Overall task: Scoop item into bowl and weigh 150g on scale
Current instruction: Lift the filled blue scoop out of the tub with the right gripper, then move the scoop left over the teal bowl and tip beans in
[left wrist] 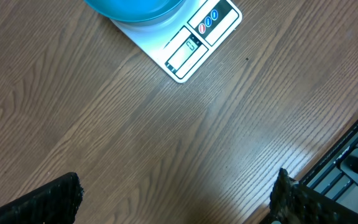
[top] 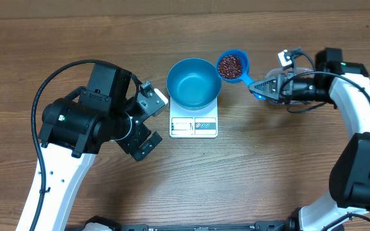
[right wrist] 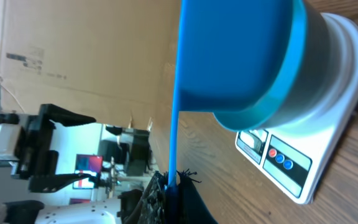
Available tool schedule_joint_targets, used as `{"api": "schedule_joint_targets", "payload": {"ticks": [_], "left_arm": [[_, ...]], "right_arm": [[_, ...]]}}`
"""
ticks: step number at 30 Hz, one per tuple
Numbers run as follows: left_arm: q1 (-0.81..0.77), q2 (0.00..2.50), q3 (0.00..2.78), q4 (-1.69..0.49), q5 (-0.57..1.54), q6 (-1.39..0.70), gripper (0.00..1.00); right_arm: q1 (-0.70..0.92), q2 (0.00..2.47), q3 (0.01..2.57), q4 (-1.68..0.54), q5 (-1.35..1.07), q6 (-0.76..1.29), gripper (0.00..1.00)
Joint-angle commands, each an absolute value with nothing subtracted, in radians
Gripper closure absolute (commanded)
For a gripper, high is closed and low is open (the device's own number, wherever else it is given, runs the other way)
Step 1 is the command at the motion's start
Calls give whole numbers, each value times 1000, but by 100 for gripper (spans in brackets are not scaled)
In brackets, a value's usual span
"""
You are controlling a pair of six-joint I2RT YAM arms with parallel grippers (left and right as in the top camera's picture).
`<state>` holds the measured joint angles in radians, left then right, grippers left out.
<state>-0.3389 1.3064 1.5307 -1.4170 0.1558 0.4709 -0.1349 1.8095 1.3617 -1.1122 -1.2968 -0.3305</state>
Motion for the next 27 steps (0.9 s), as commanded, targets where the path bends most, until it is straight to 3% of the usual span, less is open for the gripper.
{"api": "schedule_joint_targets", "payload": {"ticks": [1,27], "left_arm": [[-341,1296,1552,-1416,157,471,1],[-341,1296,1552,-1416,157,471,1]], "right_arm": [[-84,1816,1399,-1033,-1253,-212,96],[173,1816,1507,-943,-749,-316,96]]}}
